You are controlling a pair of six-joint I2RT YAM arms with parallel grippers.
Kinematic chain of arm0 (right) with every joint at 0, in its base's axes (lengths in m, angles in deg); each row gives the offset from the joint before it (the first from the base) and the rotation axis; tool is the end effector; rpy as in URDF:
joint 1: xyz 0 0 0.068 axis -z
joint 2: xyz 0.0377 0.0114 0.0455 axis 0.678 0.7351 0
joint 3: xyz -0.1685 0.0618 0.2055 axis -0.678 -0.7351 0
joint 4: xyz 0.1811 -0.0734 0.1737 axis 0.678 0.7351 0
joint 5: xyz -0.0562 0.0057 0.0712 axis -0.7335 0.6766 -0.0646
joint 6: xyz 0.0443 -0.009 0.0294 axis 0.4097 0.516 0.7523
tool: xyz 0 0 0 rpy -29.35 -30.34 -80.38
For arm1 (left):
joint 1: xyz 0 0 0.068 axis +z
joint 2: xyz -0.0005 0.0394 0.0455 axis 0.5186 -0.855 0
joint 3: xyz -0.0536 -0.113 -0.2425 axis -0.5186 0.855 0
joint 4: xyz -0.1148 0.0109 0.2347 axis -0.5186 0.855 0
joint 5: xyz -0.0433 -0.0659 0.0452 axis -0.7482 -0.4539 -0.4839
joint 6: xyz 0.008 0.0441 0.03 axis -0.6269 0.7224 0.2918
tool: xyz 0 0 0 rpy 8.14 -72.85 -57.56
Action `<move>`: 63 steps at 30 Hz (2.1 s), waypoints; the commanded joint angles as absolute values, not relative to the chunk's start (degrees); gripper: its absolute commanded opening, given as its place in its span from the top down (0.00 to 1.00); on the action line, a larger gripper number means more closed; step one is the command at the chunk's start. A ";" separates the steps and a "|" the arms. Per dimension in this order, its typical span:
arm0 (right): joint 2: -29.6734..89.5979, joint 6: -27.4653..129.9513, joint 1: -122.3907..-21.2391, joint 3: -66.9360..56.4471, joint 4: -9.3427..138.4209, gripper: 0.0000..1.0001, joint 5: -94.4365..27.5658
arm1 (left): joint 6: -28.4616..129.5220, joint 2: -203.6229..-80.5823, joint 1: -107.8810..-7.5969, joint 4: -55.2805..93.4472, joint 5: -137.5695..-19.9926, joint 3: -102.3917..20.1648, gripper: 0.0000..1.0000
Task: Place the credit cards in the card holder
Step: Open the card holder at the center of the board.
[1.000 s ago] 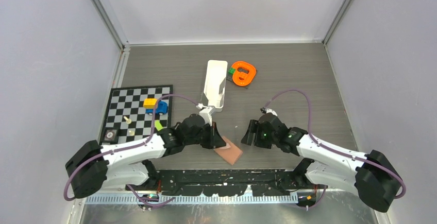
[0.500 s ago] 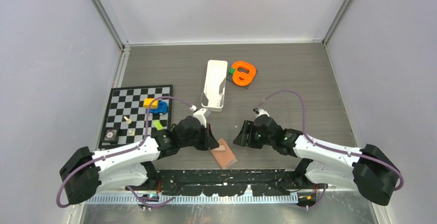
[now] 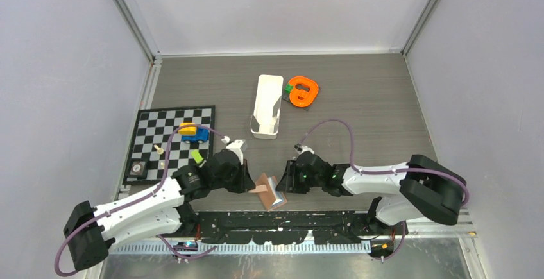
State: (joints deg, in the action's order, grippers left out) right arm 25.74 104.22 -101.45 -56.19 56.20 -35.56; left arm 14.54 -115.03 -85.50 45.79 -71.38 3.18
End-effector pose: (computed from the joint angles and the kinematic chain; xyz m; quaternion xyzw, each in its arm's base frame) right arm 0.1193 0.2034 0.1373 -0.0104 0.9210 0.3552 0.1595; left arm 0.1003 -0.1402 0.2037 0.0568 0.9223 -0.3010 0.2355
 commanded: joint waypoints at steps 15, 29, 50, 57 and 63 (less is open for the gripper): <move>26.69 104.91 -105.07 -50.02 54.12 0.60 -37.92 | 14.71 -119.65 -85.22 58.34 -64.88 1.31 1.00; 21.06 101.79 -108.25 -45.05 68.52 0.51 -46.79 | 14.64 -117.71 -85.25 55.15 -65.37 1.98 1.00; 15.52 100.34 -110.59 -41.85 76.30 0.54 -50.81 | 15.19 -116.27 -85.23 54.04 -66.13 1.71 1.00; 18.99 103.04 -110.62 -44.98 72.96 0.55 -50.64 | 15.34 -116.92 -85.25 53.82 -66.21 1.64 1.00; 21.05 104.26 -110.58 -46.08 72.51 0.55 -51.08 | 15.35 -116.97 -85.22 53.88 -66.21 1.75 1.00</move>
State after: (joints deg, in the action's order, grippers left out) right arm 19.88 102.43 -110.24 -45.66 75.08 -49.96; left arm 14.58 -117.07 -85.48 55.29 -66.09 3.11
